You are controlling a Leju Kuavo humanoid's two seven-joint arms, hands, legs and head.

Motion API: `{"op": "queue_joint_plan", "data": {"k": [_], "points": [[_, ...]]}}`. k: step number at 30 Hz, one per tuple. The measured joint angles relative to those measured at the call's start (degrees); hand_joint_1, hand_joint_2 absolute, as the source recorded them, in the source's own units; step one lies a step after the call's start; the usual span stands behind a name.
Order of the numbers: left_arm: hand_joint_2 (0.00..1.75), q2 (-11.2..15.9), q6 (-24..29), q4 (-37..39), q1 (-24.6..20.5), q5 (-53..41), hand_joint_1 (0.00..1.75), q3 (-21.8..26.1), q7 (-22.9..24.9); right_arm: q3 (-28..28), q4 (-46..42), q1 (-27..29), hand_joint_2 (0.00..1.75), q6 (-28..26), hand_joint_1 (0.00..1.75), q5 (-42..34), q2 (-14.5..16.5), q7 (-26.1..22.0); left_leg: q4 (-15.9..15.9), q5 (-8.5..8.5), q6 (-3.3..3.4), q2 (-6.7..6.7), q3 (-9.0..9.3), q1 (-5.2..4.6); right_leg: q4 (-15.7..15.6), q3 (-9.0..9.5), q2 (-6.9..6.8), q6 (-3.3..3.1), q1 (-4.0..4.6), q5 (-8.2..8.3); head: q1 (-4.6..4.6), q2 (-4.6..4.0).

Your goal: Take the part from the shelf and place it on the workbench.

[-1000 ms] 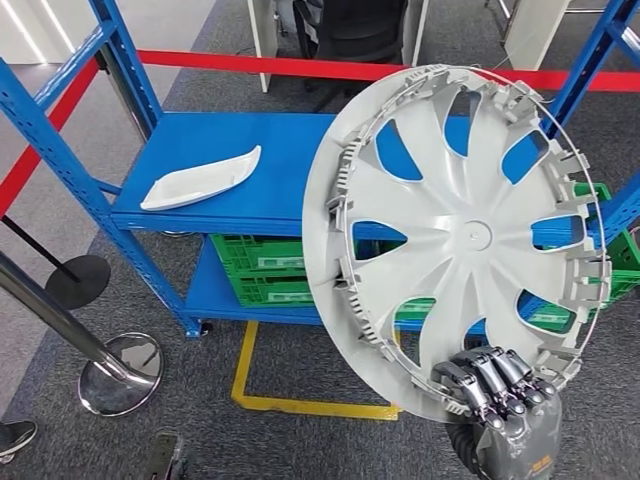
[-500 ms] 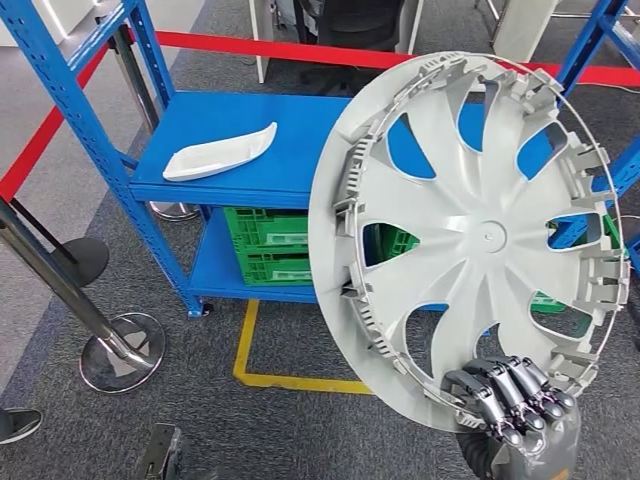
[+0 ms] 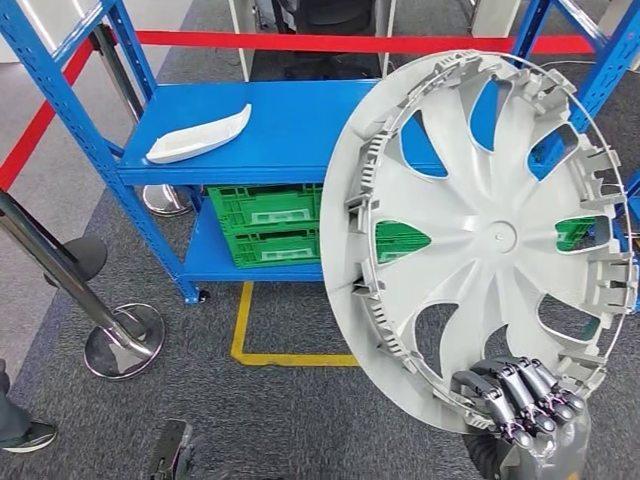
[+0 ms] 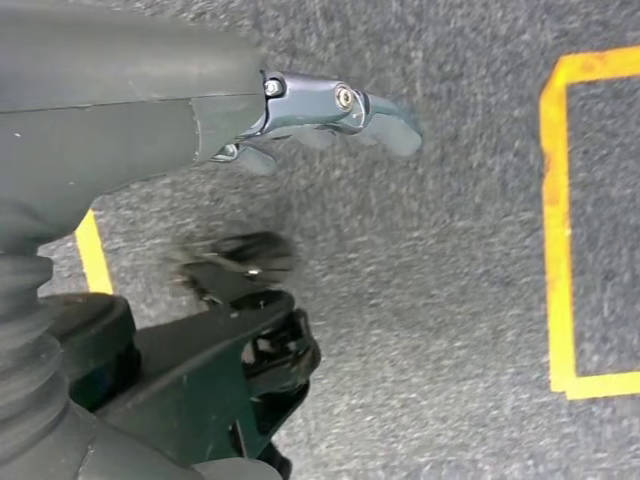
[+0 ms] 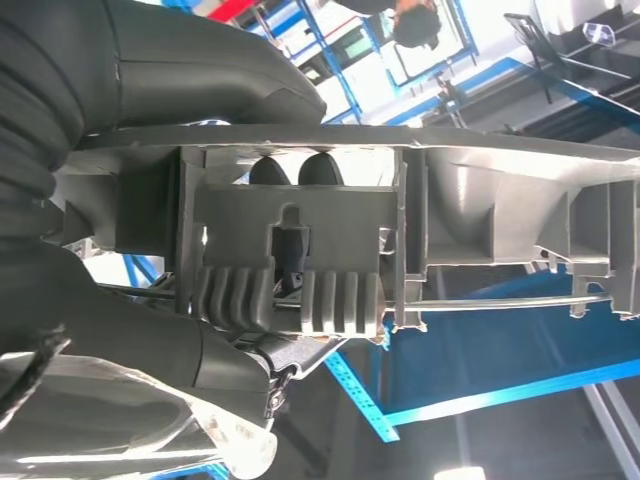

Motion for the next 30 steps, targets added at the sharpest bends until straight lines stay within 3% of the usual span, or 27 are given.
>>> {"op": "queue_joint_plan", "data": {"k": [1,2,4,6,8,10,11,13,14,15,16,17,19,21,22,24,25,26,29,30], "points": [[1.75,0.0,0.0,0.0,0.0,0.0,0.00,-0.1,0.0,0.0,0.0,0.0,1.75,0.0,1.75,0.0,0.0,0.0,0.5,0.78,-0.02,-0.03,1.03,0.08,0.5,-1.05,0.19,0.08,0.00,0.47,-0.02,0.00],[1.75,0.0,0.0,0.0,0.0,0.0,0.00,-0.1,0.0,0.0,-0.1,0.1,1.75,0.0,1.75,0.1,0.0,0.1,-1.2,2.24,0.05,-0.13,3.00,0.16,1.0,-2.06,0.40,0.20,-0.01,0.84,-0.02,0.00],[1.75,0.0,0.0,0.0,-0.1,0.0,0.00,-0.2,0.0,-0.2,-0.4,0.2,1.75,0.0,1.75,0.5,0.0,0.3,-8.8,4.00,0.54,-1.00,8.65,0.21,2.0,-3.71,0.87,0.57,0.03,1.42,-0.02,0.00],[1.75,0.0,0.2,0.0,-0.1,-0.2,0.00,-0.2,0.3,-0.5,-1.2,0.6,1.75,0.0,1.75,1.3,0.0,0.6,-15.1,3.47,1.11,-1.95,12.34,0.10,2.6,-4.82,1.22,1.20,0.03,2.21,0.01,0.00],[1.75,0.0,0.4,0.0,0.0,-0.4,0.00,-0.2,0.7,-0.9,-2.3,1.3,1.75,0.0,1.75,1.9,0.0,1.0,-16.7,3.40,1.72,-2.01,12.55,-0.08,2.5,-5.52,1.46,2.04,-0.06,3.21,0.04,0.00],[1.75,0.0,0.6,0.0,0.0,-0.6,0.00,-0.2,1.0,-1.6,-3.3,2.2,1.75,0.0,1.75,2.0,0.0,1.3,-17.1,4.50,2.67,-1.44,11.57,0.01,3.1,-6.46,1.38,2.64,-0.14,2.28,0.13,0.00],[1.75,0.0,0.6,0.0,0.0,-0.6,0.00,-0.2,1.0,-1.9,-3.8,2.5,1.75,0.0,1.75,2.0,0.0,1.4,-17.3,5.16,3.14,-1.09,10.92,0.11,4.7,-7.27,1.24,2.82,-0.14,0.36,0.28,0.00],[1.75,-0.1,0.6,0.0,0.0,-0.6,0.00,-0.2,1.1,-2.5,-4.6,3.0,1.75,0.0,1.75,2.2,0.0,1.5,-17.3,6.31,3.68,-0.44,9.45,0.02,11.2,-9.37,0.94,3.06,-0.18,-5.10,0.59,0.00],[1.75,-0.1,0.6,0.0,0.0,-0.7,0.00,-0.2,1.1,-2.7,-4.9,3.2,1.75,0.0,1.75,2.5,0.0,1.5,-17.2,6.86,3.75,-0.07,8.71,-0.08,15.0,-10.18,0.92,3.17,-0.19,-7.01,0.63,0.00],[1.75,-0.1,0.5,0.0,0.0,-0.8,0.00,-0.2,1.1,-2.9,-5.3,3.4,1.75,0.0,1.75,2.8,0.0,1.6,-17.2,7.41,3.77,0.30,7.97,-0.19,17.7,-10.40,0.91,3.25,-0.19,-7.61,0.62,0.00],[1.75,-0.2,0.5,0.0,0.0,-1.0,0.00,-0.2,1.1,-3.1,-5.6,3.7,1.75,0.0,1.75,3.1,0.0,1.7,-17.1,7.94,3.75,0.64,7.21,-0.28,18.5,-9.75,0.88,3.24,-0.18,-6.89,0.62,0.00],[1.75,-0.2,0.5,0.0,0.0,-1.1,0.00,-0.3,1.2,-3.3,-6.0,4.0,1.75,0.0,1.75,3.4,0.0,1.8,-17.0,8.44,3.66,0.90,6.47,-0.34,17.1,-8.04,0.80,3.16,-0.17,-5.24,0.62,0.00],[1.75,-0.3,0.5,0.0,-0.1,-1.3,0.00,-0.3,1.3,-3.8,-6.7,4.4,1.75,0.0,1.75,3.7,0.0,2.0,-16.7,9.35,3.33,1.24,5.25,-0.50,9.3,-2.16,0.16,2.81,-0.04,-2.48,0.63,0.00],[1.75,-0.5,0.5,0.0,-0.1,-1.4,0.00,-0.3,1.3,-4.2,-7.4,4.6,1.75,0.0,1.75,3.9,0.0,2.1,-16.5,10.44,2.82,1.52,4.46,-0.66,1.4,2.90,-0.54,2.46,0.21,-2.46,0.59,0.00],[1.75,-0.6,0.4,0.0,-0.1,-1.4,0.00,-0.3,1.3,-4.3,-7.7,4.7,1.75,0.0,1.75,4.0,0.0,2.1,-16.5,11.03,2.56,1.70,4.16,-0.68,-0.6,3.90,-0.65,2.35,0.37,-2.79,0.59,0.00],[1.75,-0.6,0.2,0.0,-0.1,-1.5,0.00,-0.3,1.5,-4.6,-8.1,5.0,1.75,0.0,1.75,4.3,0.0,2.2,-16.7,11.81,2.00,1.81,3.71,-0.52,-1.2,3.38,-0.51,1.90,0.37,-2.03,0.66,0.00],[1.75,-0.7,0.0,0.0,0.0,-1.5,0.00,-0.3,1.7,-4.8,-8.4,5.1,1.75,0.0,1.75,4.5,0.0,2.2,-16.4,11.04,1.65,1.50,3.38,-0.43,-1.3,2.89,-0.44,1.44,0.28,-1.43,0.68,0.00],[1.75,-0.7,-0.1,0.0,0.0,-1.6,0.00,-0.3,1.9,-4.9,-8.6,5.2,1.75,0.0,1.75,4.7,0.0,2.2,-15.0,9.24,1.31,1.01,2.91,-0.34,-1.3,2.36,-0.40,0.92,0.14,-0.80,0.64,0.00],[1.75,-0.7,-0.1,0.0,0.1,-1.6,0.00,-0.3,2.3,-5.3,-9.2,5.4,1.75,0.0,1.75,5.0,0.0,2.3,-4.8,1.15,0.59,-0.01,0.73,-0.02,-0.6,0.37,-0.10,0.10,0.06,0.50,0.44,0.00],[1.75,-0.7,-0.2,0.0,0.1,-1.6,0.00,-0.3,2.3,-5.4,-9.3,5.5,1.75,0.0,1.75,5.0,0.1,2.2,-1.6,-0.09,0.47,-0.03,0.45,0.04,-0.2,-0.50,0.07,0.10,0.06,0.83,0.43,0.00]]}}
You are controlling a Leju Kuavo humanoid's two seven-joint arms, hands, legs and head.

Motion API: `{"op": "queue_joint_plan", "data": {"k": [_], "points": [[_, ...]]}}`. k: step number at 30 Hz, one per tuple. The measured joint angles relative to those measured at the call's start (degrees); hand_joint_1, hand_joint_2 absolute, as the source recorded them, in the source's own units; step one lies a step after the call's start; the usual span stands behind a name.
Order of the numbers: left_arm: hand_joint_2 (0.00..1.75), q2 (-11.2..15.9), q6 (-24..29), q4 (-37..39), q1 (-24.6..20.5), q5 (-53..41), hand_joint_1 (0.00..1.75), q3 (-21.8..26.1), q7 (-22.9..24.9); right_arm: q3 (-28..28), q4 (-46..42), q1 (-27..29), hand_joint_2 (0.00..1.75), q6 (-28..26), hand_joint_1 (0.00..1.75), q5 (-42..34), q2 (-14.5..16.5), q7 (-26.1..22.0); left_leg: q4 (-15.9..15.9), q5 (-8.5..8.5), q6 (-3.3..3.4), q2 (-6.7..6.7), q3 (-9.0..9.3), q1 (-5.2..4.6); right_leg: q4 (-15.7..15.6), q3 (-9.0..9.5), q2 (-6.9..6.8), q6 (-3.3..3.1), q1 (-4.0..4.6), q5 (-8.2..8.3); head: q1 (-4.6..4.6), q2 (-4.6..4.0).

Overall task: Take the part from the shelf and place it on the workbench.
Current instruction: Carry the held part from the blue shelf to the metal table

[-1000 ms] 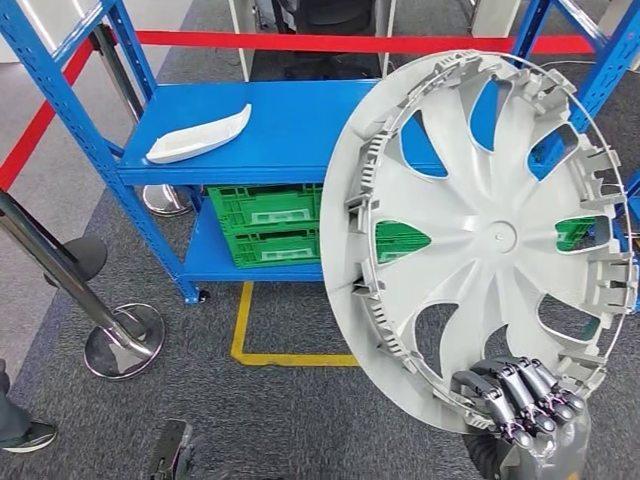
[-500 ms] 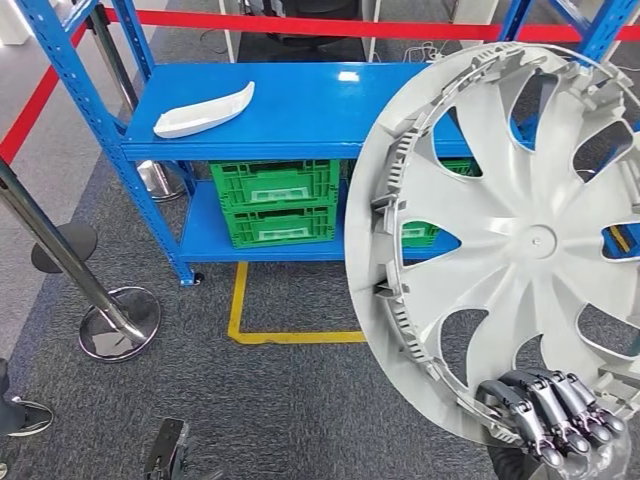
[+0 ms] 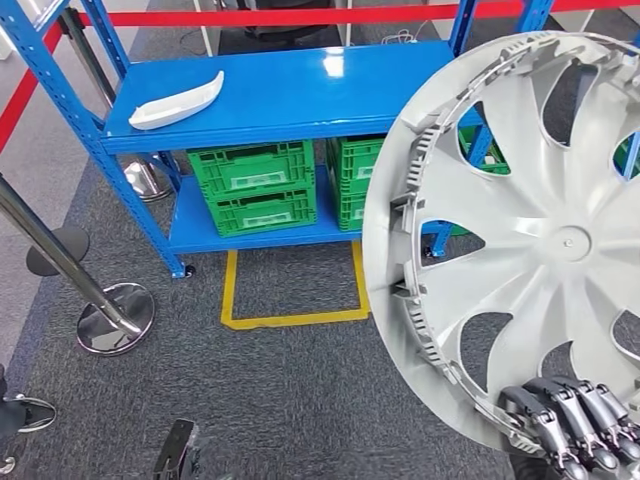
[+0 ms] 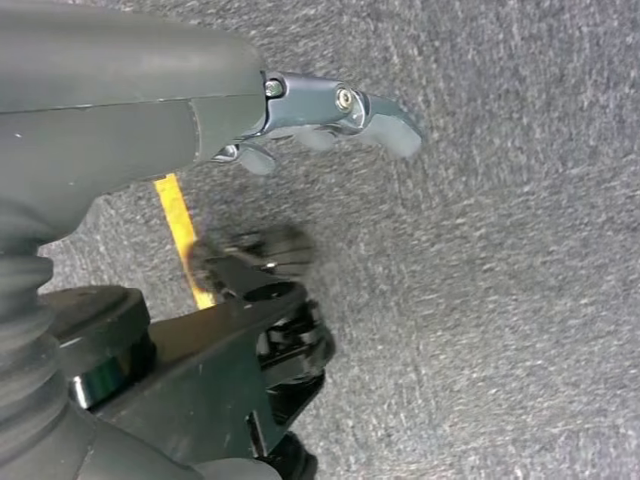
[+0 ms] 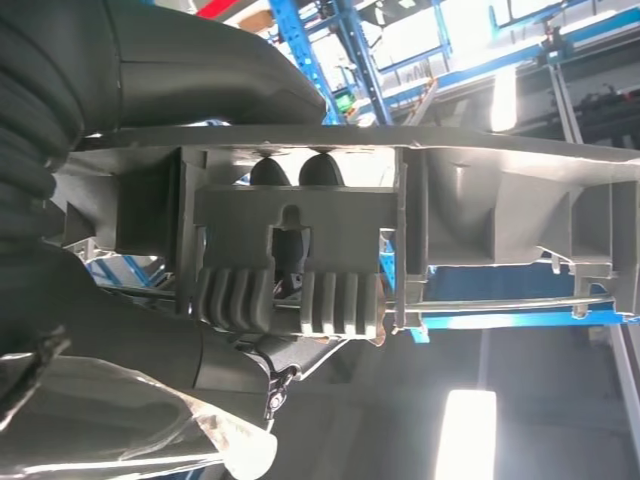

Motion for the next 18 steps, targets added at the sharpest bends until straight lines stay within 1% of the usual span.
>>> {"op": "queue_joint_plan", "data": {"k": [1,2,3,4,5,6,7,8,9,10,11,12,13,14,15,16,17,18], "points": [[1.75,0.0,0.0,0.0,0.0,0.0,0.00,0.0,0.1,-0.1,-0.2,0.1,1.75,0.0,1.75,0.0,0.0,0.0,1.5,-0.02,-0.04,-0.01,0.46,0.06,0.5,-0.90,0.20,0.04,0.00,0.32,0.00,0.00],[1.75,0.0,-0.1,0.0,0.0,0.0,0.00,0.0,0.1,-0.2,-0.3,0.2,1.75,0.0,1.75,0.0,0.0,-0.1,0.9,0.98,-0.01,-0.06,1.83,0.11,1.1,-1.81,0.45,0.11,-0.01,0.58,0.00,0.00],[1.75,0.0,-0.1,0.0,0.0,0.0,0.00,0.0,0.1,-0.3,-0.4,0.3,1.75,0.0,1.75,0.0,0.0,-0.1,-1.8,2.49,0.14,-0.26,4.18,0.15,1.6,-2.67,0.75,0.25,-0.01,0.82,-0.02,0.00],[1.75,0.0,-0.1,0.0,-0.1,0.0,0.00,0.0,0.2,-0.3,-0.5,0.4,1.75,0.0,1.75,0.0,0.1,-0.1,-5.7,3.41,0.43,-0.87,6.84,0.17,2.2,-3.41,1.04,0.41,-0.04,1.02,-0.01,0.00],[1.75,0.1,-0.1,0.0,-0.1,0.0,0.00,0.0,0.2,-0.4,-0.6,0.4,1.75,0.0,1.75,0.0,0.1,-0.2,-9.5,3.81,0.74,-1.59,9.28,0.16,2.6,-4.05,1.33,0.64,-0.01,1.25,0.02,0.00],[1.75,0.1,-0.1,0.0,-0.1,0.0,0.00,0.0,0.2,-0.4,-0.6,0.4,1.75,0.0,1.75,0.0,0.1,-0.2,-12.4,3.73,1.02,-2.25,11.01,0.10,3.0,-4.54,1.59,0.95,-0.03,1.59,0.00,0.00],[1.75,0.1,-0.1,0.0,-0.1,0.0,0.00,0.0,0.2,-0.5,-0.7,0.5,1.75,0.0,1.75,0.0,0.1,-0.2,-14.0,3.35,1.25,-2.72,11.78,0.01,3.1,-4.93,1.80,1.29,-0.09,2.00,0.01,0.00],[1.75,0.1,-0.1,0.0,-0.1,0.0,0.00,0.0,0.2,-0.6,-0.7,0.6,1.75,0.0,1.75,0.0,0.2,-0.2,-14.5,3.42,1.41,-2.73,11.92,-0.11,3.1,-5.20,2.02,1.68,-0.13,2.49,0.00,0.00],[1.75,0.1,-0.1,0.0,-0.1,0.0,0.00,0.0,0.2,-0.7,-0.8,0.6,1.75,0.0,1.75,0.0,0.2,-0.2,-14.7,3.77,1.67,-2.44,11.62,-0.06,3.0,-5.45,2.20,2.07,-0.18,2.85,-0.02,0.00],[1.75,0.1,-0.1,0.0,-0.1,0.0,0.00,0.0,0.2,-0.8,-0.9,0.7,1.75,0.0,1.75,0.0,0.2,-0.2,-14.9,4.30,2.03,-2.04,11.19,0.03,3.2,-5.87,2.11,2.38,-0.21,2.46,0.01,0.00],[1.75,0.0,-0.1,0.0,-0.2,0.0,0.00,0.1,0.3,-0.9,-1.0,0.7,1.75,0.0,1.75,0.0,0.2,-0.3,-15.1,4.92,2.47,-1.61,10.64,0.14,4.2,-6.54,1.87,2.61,-0.20,1.06,0.14,0.00],[1.75,0.0,-0.1,0.0,-0.2,0.0,0.00,0.1,0.3,-1.0,-1.1,0.7,1.75,0.0,1.75,-0.1,0.2,-0.3,-15.3,5.55,2.81,-1.11,9.97,0.27,6.2,-7.37,1.53,2.79,-0.19,-1.28,0.31,0.00],[1.75,0.0,-0.1,0.0,-0.3,0.1,0.00,0.1,0.4,-1.1,-1.1,0.7,1.75,0.0,1.75,-0.2,0.2,-0.4,-15.2,6.13,3.01,-0.68,9.27,0.25,9.3,-8.30,1.15,2.93,-0.23,-4.24,0.46,0.00],[1.75,0.0,-0.1,0.0,-0.2,0.1,0.00,0.1,0.5,-1.2,-1.1,0.7,1.75,0.0,1.75,-0.4,0.2,-0.6,-15.1,6.69,3.11,-0.25,8.48,0.21,12.9,-9.12,0.97,3.09,-0.24,-6.81,0.63,0.00],[1.75,-0.1,-0.1,0.0,-0.2,0.1,0.00,0.1,0.6,-1.2,-1.1,0.7,1.75,0.0,1.75,-0.6,0.2,-0.9,-15.0,7.25,3.07,0.24,7.67,0.17,16.2,-9.54,0.88,3.25,-0.25,-8.18,0.67,0.00],[1.75,-0.1,-0.1,0.0,-0.2,0.1,0.00,0.1,0.8,-1.4,-1.1,0.7,1.75,0.0,1.75,-1.0,0.2,-1.2,-14.8,7.85,3.02,0.78,6.75,0.14,18.5,-9.38,0.84,3.39,-0.25,-7.95,0.68,0.00],[1.75,0.0,-0.1,0.0,-0.2,0.1,0.00,0.2,0.8,-1.6,-1.1,0.7,1.75,0.0,1.75,-1.3,0.3,-1.6,-14.6,8.41,2.92,1.32,5.83,0.11,19.0,-8.47,0.76,3.48,-0.26,-6.39,0.69,0.00],[1.75,0.0,-0.1,0.0,-0.2,0.0,0.00,0.2,0.9,-1.8,-1.1,0.7,1.75,0.0,1.75,-1.7,0.4,-2.2,-14.3,8.95,2.78,1.78,4.91,0.11,17.7,-6.59,0.53,3.53,-0.27,-4.23,0.69,0.00]]}}
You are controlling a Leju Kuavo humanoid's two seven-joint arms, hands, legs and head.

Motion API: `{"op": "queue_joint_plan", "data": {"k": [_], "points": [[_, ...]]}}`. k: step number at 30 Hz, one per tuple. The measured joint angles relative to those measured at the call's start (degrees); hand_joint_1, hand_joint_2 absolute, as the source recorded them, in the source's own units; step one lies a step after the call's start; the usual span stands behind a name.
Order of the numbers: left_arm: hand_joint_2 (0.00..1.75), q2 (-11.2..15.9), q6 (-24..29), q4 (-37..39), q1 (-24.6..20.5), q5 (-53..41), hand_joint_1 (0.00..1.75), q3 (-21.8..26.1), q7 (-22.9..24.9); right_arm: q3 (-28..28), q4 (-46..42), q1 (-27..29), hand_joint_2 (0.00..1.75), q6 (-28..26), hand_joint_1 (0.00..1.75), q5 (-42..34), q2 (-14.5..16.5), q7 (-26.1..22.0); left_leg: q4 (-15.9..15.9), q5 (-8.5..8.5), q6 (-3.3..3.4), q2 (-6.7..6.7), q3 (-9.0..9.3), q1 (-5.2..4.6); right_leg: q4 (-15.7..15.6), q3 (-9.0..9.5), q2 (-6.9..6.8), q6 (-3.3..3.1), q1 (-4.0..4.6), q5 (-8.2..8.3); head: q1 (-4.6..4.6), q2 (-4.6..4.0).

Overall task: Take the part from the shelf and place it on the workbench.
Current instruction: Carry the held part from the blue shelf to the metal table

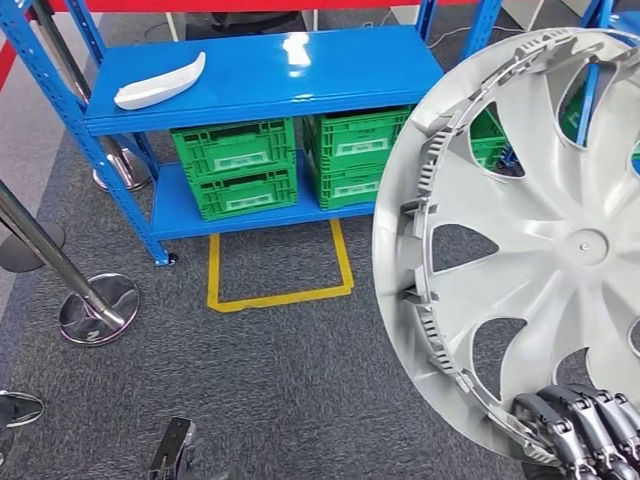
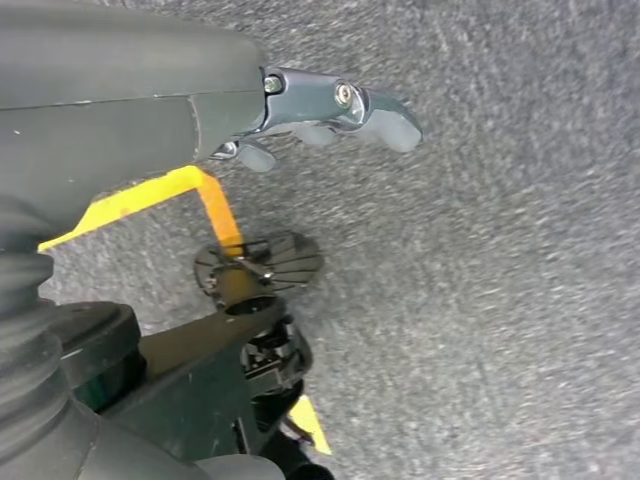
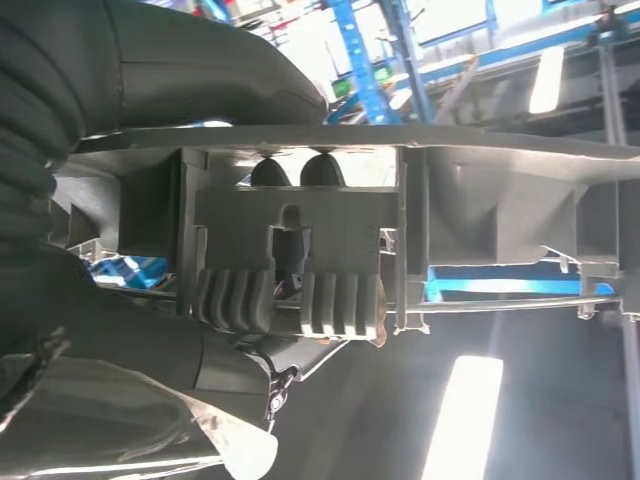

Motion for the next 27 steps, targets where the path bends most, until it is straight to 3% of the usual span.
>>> {"op": "queue_joint_plan", "data": {"k": [1,2,3,4,5,7,8,9,11,12,13,14,15,17,19,20,22,23,25,27], "points": [[1.75,0.0,0.0,0.0,0.0,0.0,0.00,0.0,0.0,-0.3,0.0,0.0,1.75,0.0,1.75,-0.3,0.2,-0.6,0.3,0.50,-0.23,0.41,-0.80,-0.04,-3.2,2.79,-0.59,0.06,-0.03,1.60,0.00,0.00],[1.75,0.0,0.0,0.0,0.0,-0.1,0.00,0.0,0.0,-0.6,-0.1,0.0,1.75,0.0,1.75,-0.7,0.4,-1.2,0.6,0.92,-0.51,0.70,-1.40,-0.11,-7.6,6.21,-1.39,0.10,0.05,1.77,0.04,0.00],[1.75,0.0,0.0,0.0,-0.1,-0.1,0.00,0.0,0.0,-0.9,-0.2,-0.1,1.75,0.0,1.75,-1.0,0.7,-1.7,0.8,1.38,-0.81,0.97,-1.80,-0.20,-12.0,9.20,-2.09,-0.17,0.15,1.01,-0.01,0.00],[1.75,0.0,0.0,0.0,-0.1,-0.2,0.00,0.0,0.0,-1.2,-0.4,-0.1,1.75,0.0,1.75,-1.3,1.0,-2.2,0.9,1.93,-1.07,1.27,-1.99,-0.25,-15.2,11.06,-2.56,-0.51,0.31,-0.02,-0.02,0.00],[1.75,0.0,0.0,0.0,-0.1,-0.3,0.00,0.0,0.0,-1.4,-0.5,-0.1,1.75,0.0,1.75,-1.6,1.3,-2.6,0.8,2.53,-1.33,1.60,-2.10,-0.21,-17.1,11.79,-2.58,-1.02,0.54,-0.70,-0.04,0.00],[1.75,0.0,-0.2,0.0,0.0,-0.5,0.00,0.0,0.0,-1.9,-0.6,0.0,1.75,0.0,1.75,-2.1,1.9,-3.4,0.6,3.00,-1.98,1.77,-2.36,0.03,-17.4,10.65,-1.96,-2.24,0.65,-0.01,-0.09,0.00],[1.75,0.0,-0.3,0.0,0.1,-0.7,0.00,0.0,0.0,-2.2,-0.6,0.0,1.75,0.0,1.75,-2.3,2.2,-3.7,1.2,1.80,-2.37,1.15,-2.59,0.14,-17.4,10.04,-1.62,-2.85,0.64,0.54,-0.15,0.00],[1.75,0.0,-0.4,0.0,0.3,-0.8,0.00,0.0,-0.1,-2.4,-0.7,0.0,1.75,0.0,1.75,-2.4,2.5,-4.0,2.9,-0.51,-2.70,0.23,-2.99,0.21,-17.4,9.36,-1.26,-3.38,0.60,1.19,-0.22,0.00],[1.75,0.0,-0.7,0.0,0.5,-0.9,0.00,0.0,-0.1,-2.6,-0.8,0.2,1.75,0.0,1.75,-2.5,2.9,-4.3,9.5,-6.63,-2.96,-1.41,-4.19,0.24,-17.4,7.73,-0.34,-4.04,0.76,2.56,-0.37,0.00],[1.75,0.0,-0.8,0.0,0.5,-0.9,0.00,0.0,-0.2,-2.7,-0.8,0.2,1.75,0.0,1.75,-2.6,3.0,-4.3,13.3,-8.57,-2.89,-1.70,-4.73,0.20,-17.3,6.98,0.22,-4.19,0.92,3.30,-0.41,0.00],[1.75,0.0,-0.9,0.0,0.5,-0.9,0.00,0.0,-0.2,-2.8,-0.8,0.3,1.75,0.0,1.75,-2.6,3.2,-4.4,16.1,-9.05,-2.69,-1.80,-4.85,0.14,-17.2,6.20,0.84,-4.28,1.11,4.04,-0.41,0.00],[1.75,0.0,-0.9,0.0,0.5,-1.0,0.00,0.0,-0.2,-2.9,-0.8,0.4,1.75,0.0,1.75,-2.7,3.3,-4.4,17.2,-8.11,-2.36,-1.89,-4.25,0.01,-17.1,5.43,1.51,-4.32,1.33,4.74,-0.42,0.00],[1.75,0.0,-0.9,0.0,0.5,-1.0,0.00,0.0,-0.3,-3.0,-0.9,0.5,1.75,0.0,1.75,-2.7,3.3,-4.4,16.1,-6.44,-1.88,-2.15,-2.73,-0.17,-17.0,4.75,2.21,-4.32,1.53,5.38,-0.41,0.00],[1.75,0.3,-1.0,0.0,0.5,-1.1,0.00,0.0,-0.5,-3.3,-1.1,0.7,1.75,0.0,1.75,-2.8,3.5,-4.5,8.5,-3.90,-0.08,-4.59,2.77,-0.77,-16.8,3.46,3.49,-4.23,1.84,6.45,-0.35,0.00],[1.75,0.5,-0.9,0.0,0.5,-1.1,0.00,0.0,-0.8,-3.5,-1.4,0.8,1.75,0.0,1.75,-3.0,3.6,-4.5,0.9,-4.10,1.22,-7.22,7.46,-1.17,-16.6,2.65,4.65,-3.92,1.79,7.37,-0.32,0.00],[1.75,0.6,-0.9,0.0,0.5,-1.1,0.00,0.0,-0.9,-3.7,-1.5,0.9,1.75,0.0,1.75,-3.0,3.6,-4.6,-0.9,-4.56,1.45,-7.56,8.38,-1.29,-16.6,2.29,5.23,-3.65,1.70,7.83,-0.34,0.00],[1.75,0.4,-0.9,0.0,0.3,-1.1,0.00,0.0,-1.0,-3.9,-1.9,1.1,1.75,0.0,1.75,-3.0,3.8,-4.6,-2.4,-4.43,1.14,-6.16,8.55,-1.14,-16.4,1.37,5.94,-3.12,1.69,8.48,-0.50,0.00],[1.75,0.3,-0.9,0.0,0.3,-1.1,0.00,0.1,-1.0,-4.0,-2.0,1.2,1.75,0.0,1.75,-3.0,3.8,-4.6,-3.0,-4.12,1.09,-5.34,8.36,-0.92,-15.8,0.62,5.11,-2.90,1.74,7.99,-0.40,0.00],[1.75,0.1,-1.0,0.0,0.4,-1.1,0.00,0.1,-1.1,-4.2,-2.3,1.2,1.75,0.0,1.75,-3.1,3.8,-4.6,-3.5,-3.36,0.84,-3.51,7.69,-0.53,-11.2,-1.82,2.22,-2.29,1.43,4.64,-0.10,0.00],[1.75,0.1,-1.0,0.0,0.8,-1.2,0.00,0.1,-1.1,-4.2,-2.3,1.1,1.75,0.0,1.75,-3.1,3.8,-4.7,-3.4,-2.88,0.66,-1.60,6.87,-0.46,-3.4,-4.77,0.56,-1.25,0.64,0.41,0.07,0.00]]}}
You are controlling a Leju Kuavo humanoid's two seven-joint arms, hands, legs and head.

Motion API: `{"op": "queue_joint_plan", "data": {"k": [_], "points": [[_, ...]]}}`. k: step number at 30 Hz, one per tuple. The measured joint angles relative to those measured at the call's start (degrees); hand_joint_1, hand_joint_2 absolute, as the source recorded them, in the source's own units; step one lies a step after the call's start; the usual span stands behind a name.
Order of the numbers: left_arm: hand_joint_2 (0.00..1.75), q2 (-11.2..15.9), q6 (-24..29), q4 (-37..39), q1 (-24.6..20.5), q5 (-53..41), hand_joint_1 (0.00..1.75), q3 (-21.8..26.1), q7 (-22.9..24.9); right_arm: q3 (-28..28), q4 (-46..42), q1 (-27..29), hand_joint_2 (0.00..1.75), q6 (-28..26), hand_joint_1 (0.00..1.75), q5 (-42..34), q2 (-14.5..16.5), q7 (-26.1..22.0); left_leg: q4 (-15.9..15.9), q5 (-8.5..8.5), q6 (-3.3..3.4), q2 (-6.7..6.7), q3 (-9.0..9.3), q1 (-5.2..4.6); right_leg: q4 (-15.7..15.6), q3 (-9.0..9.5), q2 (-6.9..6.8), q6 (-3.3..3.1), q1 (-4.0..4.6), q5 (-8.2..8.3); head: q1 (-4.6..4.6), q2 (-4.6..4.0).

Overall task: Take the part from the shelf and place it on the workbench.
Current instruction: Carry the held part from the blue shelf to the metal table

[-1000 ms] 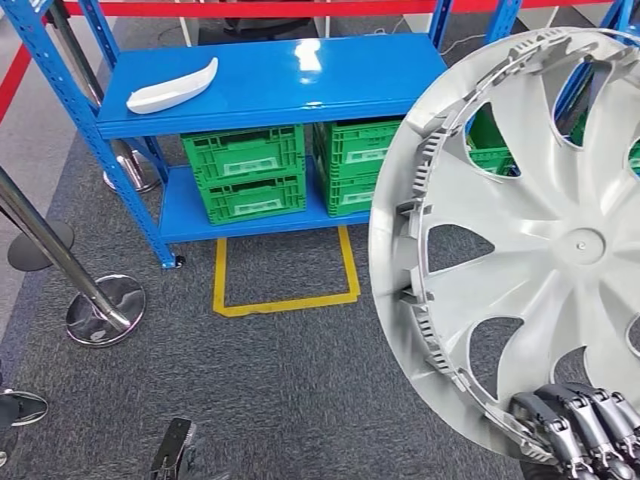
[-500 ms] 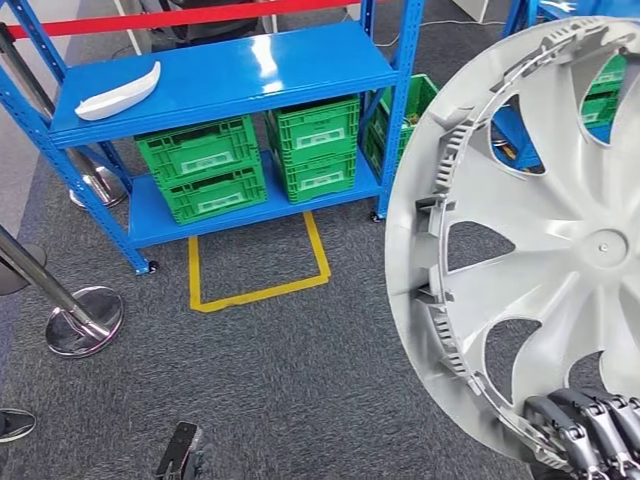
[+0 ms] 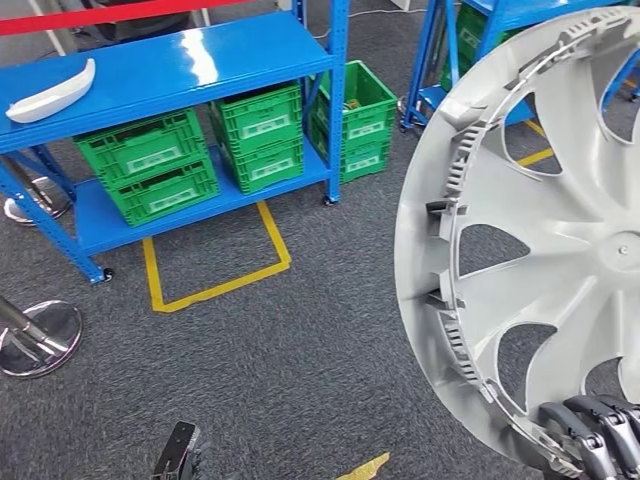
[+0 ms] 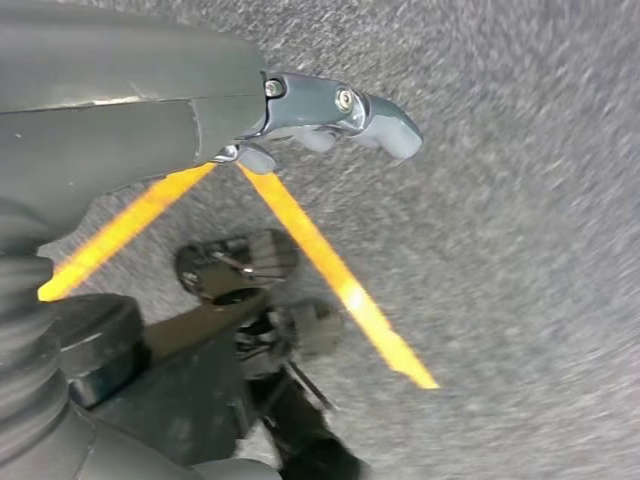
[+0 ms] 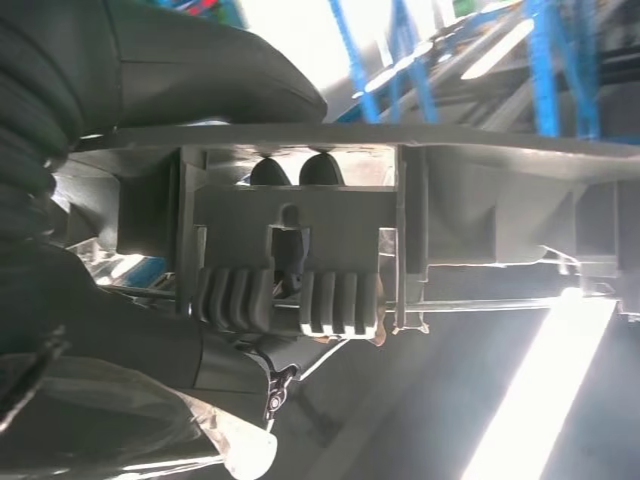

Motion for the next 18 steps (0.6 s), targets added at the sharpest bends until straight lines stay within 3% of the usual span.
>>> {"op": "queue_joint_plan", "data": {"k": [1,2,3,5,6,7,10,11,13,14,16,17,18], "points": [[1.75,0.0,0.0,0.0,0.1,0.0,0.00,0.0,0.0,0.0,0.0,0.0,1.75,0.0,1.75,0.0,0.0,0.0,0.1,0.20,-0.19,0.98,-0.37,0.08,2.8,-0.74,-0.25,0.52,-0.44,-1.09,-0.03,0.00],[1.75,0.0,0.0,0.0,0.2,0.0,0.00,0.0,0.0,0.0,0.0,0.1,1.75,0.0,1.75,0.0,0.0,0.0,0.3,0.36,-0.39,1.91,-0.73,0.22,3.3,-0.33,-0.47,1.02,-0.88,-1.12,-0.02,0.00],[1.75,0.0,0.0,0.0,0.1,0.0,0.00,0.0,0.0,0.0,0.0,0.1,1.75,0.0,1.75,-0.1,0.0,0.0,0.5,0.43,-0.65,2.76,-1.07,0.42,1.5,1.32,-0.81,1.51,-1.29,-0.24,-0.02,0.00],[1.75,0.1,0.1,0.0,0.0,0.0,0.00,0.0,-0.1,-0.2,0.0,0.2,1.75,0.0,1.75,-0.2,0.0,0.0,1.5,0.28,-1.44,4.11,-1.73,0.79,-6.3,6.85,-2.69,2.45,-1.83,2.01,0.04,0.00],[1.75,0.1,0.1,0.0,-0.1,0.0,0.00,0.0,-0.1,-0.2,-0.1,0.2,1.75,0.0,1.75,-0.3,0.0,0.0,2.2,0.10,-1.96,4.62,-2.03,0.84,-9.5,8.93,-3.45,2.38,-1.88,2.66,0.00,0.00],[1.75,0.2,0.1,0.0,-0.2,0.0,0.00,0.0,-0.1,-0.3,-0.2,0.2,1.75,0.0,1.75,-0.3,0.0,-0.1,2.7,0.01,-2.47,5.00,-2.23,0.82,-11.3,10.02,-3.97,2.02,-1.81,2.81,-0.08,0.00],[1.75,0.2,0.1,0.0,-0.3,-0.1,0.00,0.0,-0.2,-0.5,-0.4,0.5,1.75,0.0,1.75,-0.4,0.3,-0.1,3.1,0.11,-3.69,5.79,-2.34,0.98,-11.4,9.26,-2.93,0.00,-1.49,2.94,-0.29,0.00],[1.75,0.1,0.1,0.0,-0.4,-0.2,0.00,0.0,-0.3,-0.6,-0.4,0.6,1.75,0.0,1.75,-0.4,0.4,-0.1,3.5,-0.46,-4.02,5.14,-2.48,1.14,-11.3,9.03,-2.48,-0.52,-1.47,3.13,-0.32,0.00],[1.75,0.1,0.2,0.0,-0.3,-0.2,0.00,0.0,-0.4,-0.6,-0.5,0.6,1.75,0.0,1.75,-0.6,0.7,-0.1,7.6,-3.88,-4.39,2.37,-4.00,1.33,-11.4,8.76,-1.49,-1.54,-1.44,3.72,-0.46,0.00],[1.75,0.1,0.2,0.0,-0.2,-0.2,0.00,0.0,-0.4,-0.7,-0.5,0.6,1.75,0.0,1.75,-0.8,0.8,-0.1,11.4,-6.26,-4.37,0.92,-5.44,1.31,-11.4,8.45,-0.92,-1.91,-1.30,3.99,-0.53,0.00],[1.75,0.1,0.2,0.0,0.1,-0.2,0.00,0.1,-0.5,-0.7,-0.5,0.7,1.75,0.0,1.75,-0.9,1.0,-0.2,18.6,-9.50,-4.04,-0.15,-8.21,1.18,-11.3,7.83,0.49,-2.35,-0.86,4.46,-0.57,0.00],[1.75,0.1,0.2,0.0,0.2,-0.2,0.00,0.1,-0.6,-0.8,-0.5,0.8,1.75,0.0,1.75,-1.0,1.2,-0.2,19.9,-9.55,-3.72,-0.27,-8.64,1.07,-11.3,7.60,1.27,-2.43,-0.61,4.65,-0.56,0.00],[1.75,0.1,0.2,0.0,0.3,-0.2,0.00,0.1,-0.6,-0.8,-0.6,0.8,1.75,0.0,1.75,-1.1,1.3,-0.2,18.9,-8.41,-3.28,-0.42,-8.06,0.90,-11.3,7.46,2.09,-2.47,-0.36,4.83,-0.56,0.00]]}}
